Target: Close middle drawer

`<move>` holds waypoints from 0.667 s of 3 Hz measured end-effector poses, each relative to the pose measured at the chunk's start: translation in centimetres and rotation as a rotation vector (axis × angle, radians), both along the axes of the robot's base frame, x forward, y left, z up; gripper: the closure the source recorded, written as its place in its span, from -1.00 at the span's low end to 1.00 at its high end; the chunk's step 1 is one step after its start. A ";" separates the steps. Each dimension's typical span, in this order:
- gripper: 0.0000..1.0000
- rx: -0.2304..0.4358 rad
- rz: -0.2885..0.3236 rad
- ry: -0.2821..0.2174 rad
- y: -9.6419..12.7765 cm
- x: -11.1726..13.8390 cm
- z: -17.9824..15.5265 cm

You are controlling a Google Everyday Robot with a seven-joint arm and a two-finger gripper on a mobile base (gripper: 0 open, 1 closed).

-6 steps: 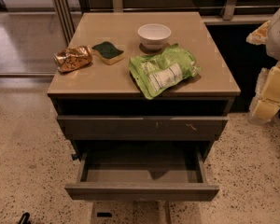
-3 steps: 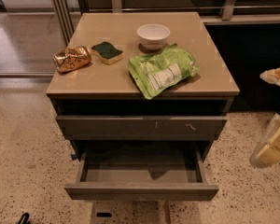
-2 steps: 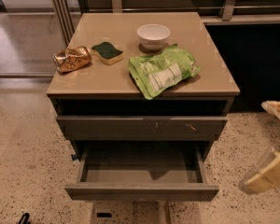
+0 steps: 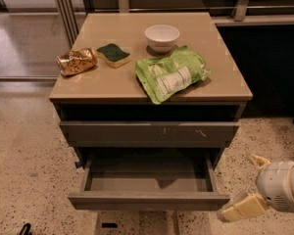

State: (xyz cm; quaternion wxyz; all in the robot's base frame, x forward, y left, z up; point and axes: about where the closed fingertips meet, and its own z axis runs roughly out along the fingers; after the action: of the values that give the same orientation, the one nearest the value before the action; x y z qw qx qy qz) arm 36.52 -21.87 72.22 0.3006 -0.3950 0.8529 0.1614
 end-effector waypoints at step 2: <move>-0.18 0.015 -0.016 0.007 -0.3 0.5 -1.4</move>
Offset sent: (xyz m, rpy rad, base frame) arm 0.0054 -0.0026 -0.0145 0.0147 0.0067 -0.0161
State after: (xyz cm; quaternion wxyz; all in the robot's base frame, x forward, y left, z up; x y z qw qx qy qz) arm 37.06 -22.13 70.77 0.3020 -0.3854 0.8559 0.1666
